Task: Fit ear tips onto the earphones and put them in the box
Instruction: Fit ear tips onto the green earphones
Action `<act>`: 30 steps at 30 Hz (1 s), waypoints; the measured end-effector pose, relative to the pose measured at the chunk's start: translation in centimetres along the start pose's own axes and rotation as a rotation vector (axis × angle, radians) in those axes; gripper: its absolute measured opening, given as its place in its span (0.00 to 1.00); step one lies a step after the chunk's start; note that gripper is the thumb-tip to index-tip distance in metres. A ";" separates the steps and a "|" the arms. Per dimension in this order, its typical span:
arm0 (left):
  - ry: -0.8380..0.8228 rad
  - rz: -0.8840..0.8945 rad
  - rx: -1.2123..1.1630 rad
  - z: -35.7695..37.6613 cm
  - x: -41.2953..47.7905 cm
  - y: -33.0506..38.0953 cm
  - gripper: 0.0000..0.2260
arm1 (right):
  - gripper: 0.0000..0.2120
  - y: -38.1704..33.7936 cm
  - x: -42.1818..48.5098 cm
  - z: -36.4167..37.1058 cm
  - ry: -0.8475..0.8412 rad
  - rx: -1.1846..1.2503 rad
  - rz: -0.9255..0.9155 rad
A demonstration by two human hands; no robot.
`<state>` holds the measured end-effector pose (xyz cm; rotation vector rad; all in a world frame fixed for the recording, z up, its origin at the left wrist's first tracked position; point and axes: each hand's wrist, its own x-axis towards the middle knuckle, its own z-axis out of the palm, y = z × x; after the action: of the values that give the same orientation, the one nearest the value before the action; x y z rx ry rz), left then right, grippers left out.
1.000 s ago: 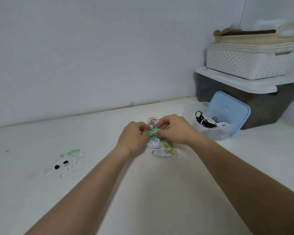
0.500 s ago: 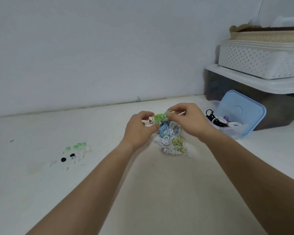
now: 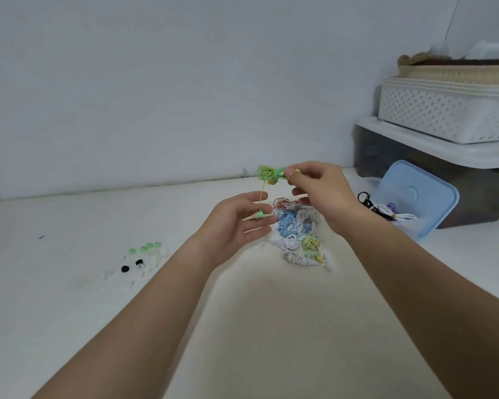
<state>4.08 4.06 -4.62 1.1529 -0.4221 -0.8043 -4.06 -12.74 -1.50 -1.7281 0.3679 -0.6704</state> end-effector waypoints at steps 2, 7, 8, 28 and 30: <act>0.022 -0.017 -0.105 -1.0 -0.8 0.4 0.13 | 0.05 -0.1 -0.3 0.5 -0.007 0.029 0.038; 0.147 0.035 -0.070 -4.2 -2.9 1.1 0.11 | 0.08 0.7 -1.2 2.2 -0.068 -0.028 0.151; 0.175 0.048 -0.032 -4.9 -3.3 1.1 0.11 | 0.08 1.1 -1.4 2.7 -0.085 -0.052 0.165; 0.442 0.366 0.705 -10.9 -5.9 1.8 0.02 | 0.12 0.4 -3.9 12.8 -0.380 -0.523 -0.195; 0.434 0.391 0.701 -11.2 -5.7 2.0 0.03 | 0.12 0.6 -3.5 13.9 -0.440 -0.452 -0.127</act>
<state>8.57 15.87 -6.34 1.7729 -0.5585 -0.0323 1.75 -0.06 -4.96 -2.2819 0.1024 -0.2876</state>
